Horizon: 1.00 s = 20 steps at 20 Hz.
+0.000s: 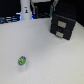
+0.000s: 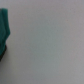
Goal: Open the kcup holder, insert the kcup into the holder, and close the kcup holder
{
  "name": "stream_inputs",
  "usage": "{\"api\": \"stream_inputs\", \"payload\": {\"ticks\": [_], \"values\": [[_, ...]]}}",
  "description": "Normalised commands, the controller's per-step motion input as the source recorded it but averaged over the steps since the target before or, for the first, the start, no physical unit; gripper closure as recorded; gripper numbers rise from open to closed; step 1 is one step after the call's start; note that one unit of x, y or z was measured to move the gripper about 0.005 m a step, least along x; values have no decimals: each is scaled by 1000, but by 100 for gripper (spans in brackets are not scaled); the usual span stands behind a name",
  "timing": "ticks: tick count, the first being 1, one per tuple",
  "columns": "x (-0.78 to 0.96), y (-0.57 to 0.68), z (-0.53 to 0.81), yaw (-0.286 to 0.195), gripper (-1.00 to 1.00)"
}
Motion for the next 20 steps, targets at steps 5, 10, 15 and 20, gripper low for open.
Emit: {"api": "stream_inputs", "payload": {"ticks": [5,10,15,20], "values": [[-228,539,132,-117,-100],[-262,762,43,-149,-100],[-283,755,1,-144,-100],[-341,768,-78,-136,-100]]}}
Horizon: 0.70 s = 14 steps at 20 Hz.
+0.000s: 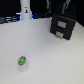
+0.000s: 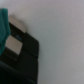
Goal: Open the kcup holder, insert the kcup into the holder, and close the kcup holder
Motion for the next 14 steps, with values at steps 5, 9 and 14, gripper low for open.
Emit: {"api": "stream_inputs", "payload": {"ticks": [5,9,14], "values": [[-332,704,-180,-155,-100],[-300,637,-271,-159,-100],[-268,548,-323,-161,-100]]}}
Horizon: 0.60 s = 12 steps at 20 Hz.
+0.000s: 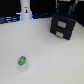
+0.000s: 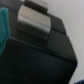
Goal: Open the kcup holder, insert the kcup into the holder, and close the kcup holder
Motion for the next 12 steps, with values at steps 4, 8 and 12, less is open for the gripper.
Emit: {"api": "stream_inputs", "payload": {"ticks": [4,8,12], "values": [[-281,415,-358,-167,-100],[-313,243,-350,-163,-100],[-292,190,-306,-150,-100]]}}
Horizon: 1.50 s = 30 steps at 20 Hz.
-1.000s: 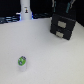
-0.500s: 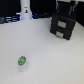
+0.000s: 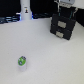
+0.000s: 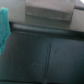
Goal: Open the kcup holder, insert the kcup into the holder, and close the kcup holder
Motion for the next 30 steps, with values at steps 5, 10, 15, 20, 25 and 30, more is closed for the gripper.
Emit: {"api": "stream_inputs", "payload": {"ticks": [5,10,15,20,25,30], "values": [[-302,354,-284,-141,-100],[-281,391,-192,-134,-100],[-183,26,-96,-52,-100],[137,-423,169,-5,-100],[141,-455,158,2,-100],[82,-313,-181,43,-100]]}}
